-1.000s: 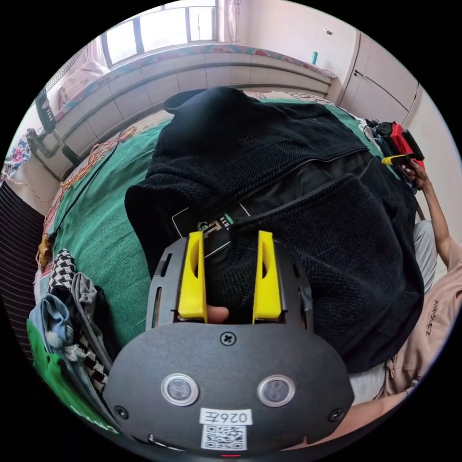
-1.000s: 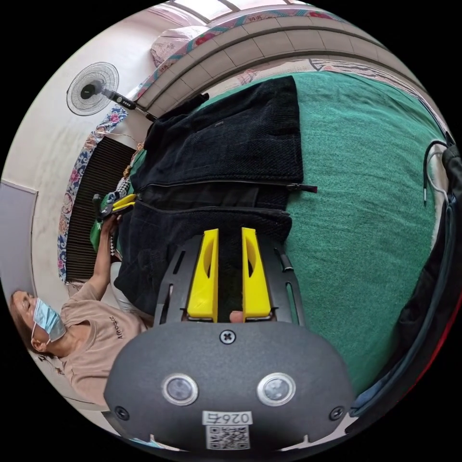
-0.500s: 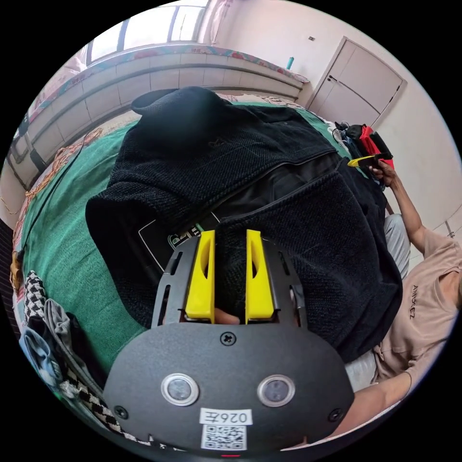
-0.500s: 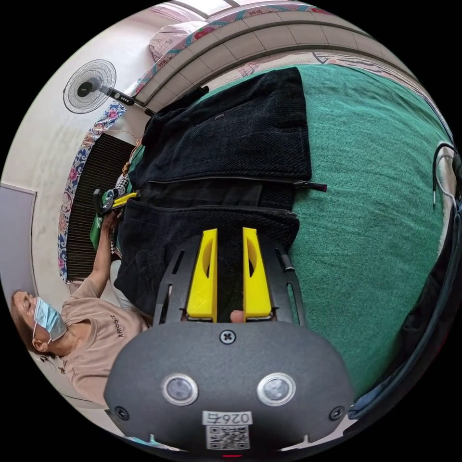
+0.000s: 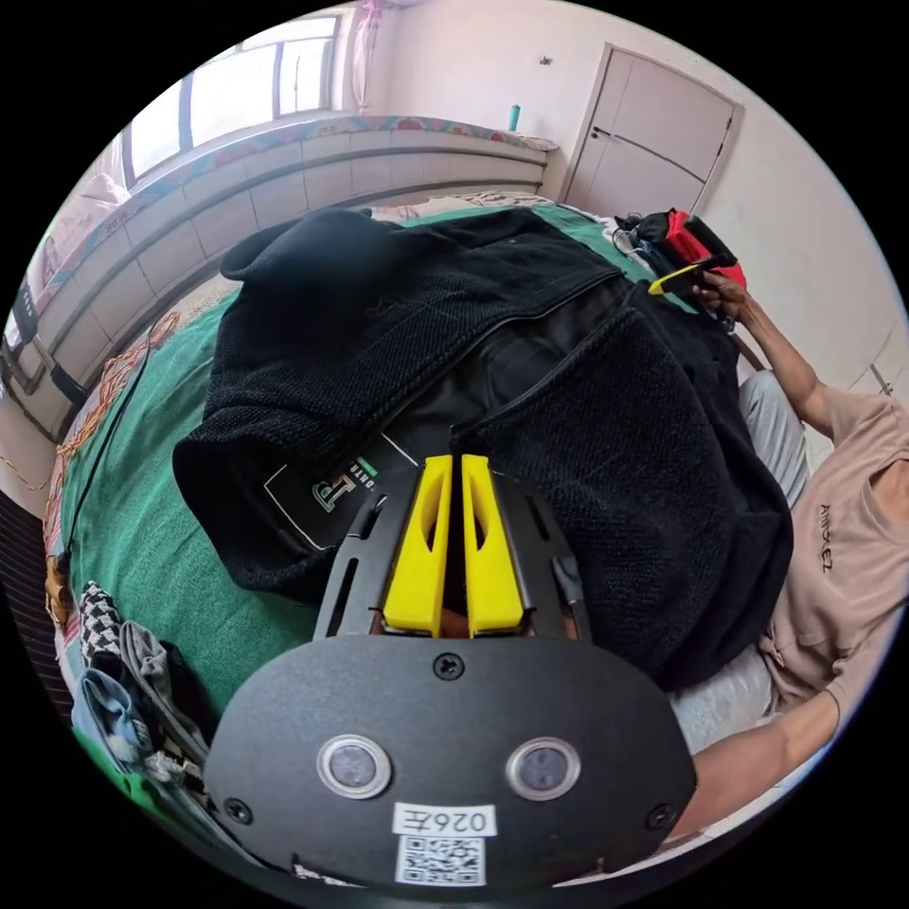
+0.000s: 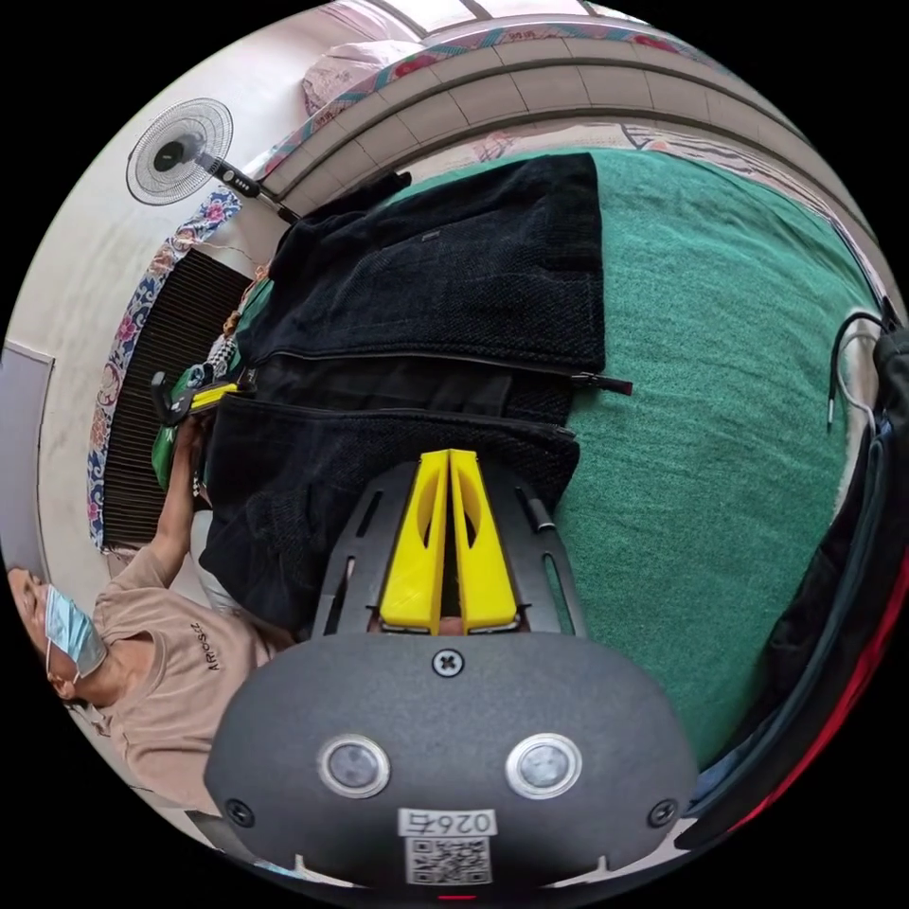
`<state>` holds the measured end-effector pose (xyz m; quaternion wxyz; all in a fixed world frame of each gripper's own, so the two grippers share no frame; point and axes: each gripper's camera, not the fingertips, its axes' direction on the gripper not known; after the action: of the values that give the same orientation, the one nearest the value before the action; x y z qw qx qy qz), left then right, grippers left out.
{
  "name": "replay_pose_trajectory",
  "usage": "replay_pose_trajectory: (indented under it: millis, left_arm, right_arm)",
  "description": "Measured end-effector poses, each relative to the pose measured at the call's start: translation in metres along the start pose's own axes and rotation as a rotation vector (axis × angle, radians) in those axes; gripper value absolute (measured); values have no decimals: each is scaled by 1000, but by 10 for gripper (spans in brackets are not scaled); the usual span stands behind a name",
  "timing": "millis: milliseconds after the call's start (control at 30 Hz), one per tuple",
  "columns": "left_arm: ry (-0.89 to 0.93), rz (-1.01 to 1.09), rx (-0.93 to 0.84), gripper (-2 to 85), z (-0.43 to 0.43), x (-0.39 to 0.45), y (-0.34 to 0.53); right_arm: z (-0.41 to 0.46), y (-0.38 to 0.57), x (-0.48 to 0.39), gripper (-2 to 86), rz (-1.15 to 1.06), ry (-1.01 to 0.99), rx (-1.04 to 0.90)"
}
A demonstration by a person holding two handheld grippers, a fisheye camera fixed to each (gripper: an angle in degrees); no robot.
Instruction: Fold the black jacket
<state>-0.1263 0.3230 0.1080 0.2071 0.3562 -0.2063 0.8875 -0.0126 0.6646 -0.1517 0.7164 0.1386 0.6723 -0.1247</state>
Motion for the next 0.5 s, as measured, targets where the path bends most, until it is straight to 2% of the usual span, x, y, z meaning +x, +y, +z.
replay_pose_trajectory:
  millis: [133,200,267,500]
  left_arm:
    - [118,49,112,1,-22,5,13]
    - [148,82,90,1,-21,12,18]
    - [108,126,-25,0,-3,27,24]
    - [126,122,-8,0,0,25,34]
  right_arm:
    - [-7,11,2,-5,18,-7,74]
    - [-8,16,1,7,12,-24,106]
    - [-6,18,-1,20,8,-24,105]
    - [18,26,0,80,8,43,54]
